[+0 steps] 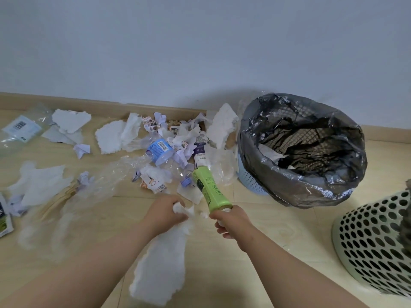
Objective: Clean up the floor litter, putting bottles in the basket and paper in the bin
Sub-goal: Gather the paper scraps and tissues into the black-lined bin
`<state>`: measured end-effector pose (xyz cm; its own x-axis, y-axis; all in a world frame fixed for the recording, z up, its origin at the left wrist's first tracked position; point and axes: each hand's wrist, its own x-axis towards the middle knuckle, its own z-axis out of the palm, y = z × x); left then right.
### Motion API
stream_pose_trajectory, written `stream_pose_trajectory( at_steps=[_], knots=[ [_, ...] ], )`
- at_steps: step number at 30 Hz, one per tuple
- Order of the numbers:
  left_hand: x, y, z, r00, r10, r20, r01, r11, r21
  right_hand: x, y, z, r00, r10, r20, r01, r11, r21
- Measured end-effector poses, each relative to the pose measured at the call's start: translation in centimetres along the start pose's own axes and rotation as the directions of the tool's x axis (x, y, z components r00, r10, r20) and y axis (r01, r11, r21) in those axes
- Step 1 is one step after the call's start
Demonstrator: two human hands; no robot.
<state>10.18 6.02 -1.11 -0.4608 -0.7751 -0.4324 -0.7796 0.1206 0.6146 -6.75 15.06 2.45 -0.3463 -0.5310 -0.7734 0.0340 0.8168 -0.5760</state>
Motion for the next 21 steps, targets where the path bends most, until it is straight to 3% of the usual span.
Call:
stream_pose_trajectory(
  at_steps=[4, 7, 13, 21],
  knots=[
    [0.0, 2.5, -2.9, 0.99, -0.089, -0.114, 0.081, 0.994, -0.077, -1.2, -2.3, -1.4, 0.997, -0.079, 0.022, 0.081, 0.993, -0.086],
    [-0.5, 4.8, -5.3, 0.962, -0.153, -0.225, 0.092, 0.962, -0.258, -2.4, -4.3, -2.3, 0.989, -0.14, 0.037, 0.144, 0.982, -0.125],
    [-1.7, 10.3, -9.6, 0.893, -0.112, -0.436, -0.066, 0.925, -0.374, -5.9, -8.0, -3.8, 0.942, -0.331, -0.053, 0.323, 0.94, -0.111],
    [-4.2, 20.6, -14.3, 0.802, 0.049, -0.595, -0.346, 0.851, -0.395, -13.4, -13.9, -7.4, 0.772, -0.557, -0.306, 0.577, 0.816, -0.03]
  ],
)
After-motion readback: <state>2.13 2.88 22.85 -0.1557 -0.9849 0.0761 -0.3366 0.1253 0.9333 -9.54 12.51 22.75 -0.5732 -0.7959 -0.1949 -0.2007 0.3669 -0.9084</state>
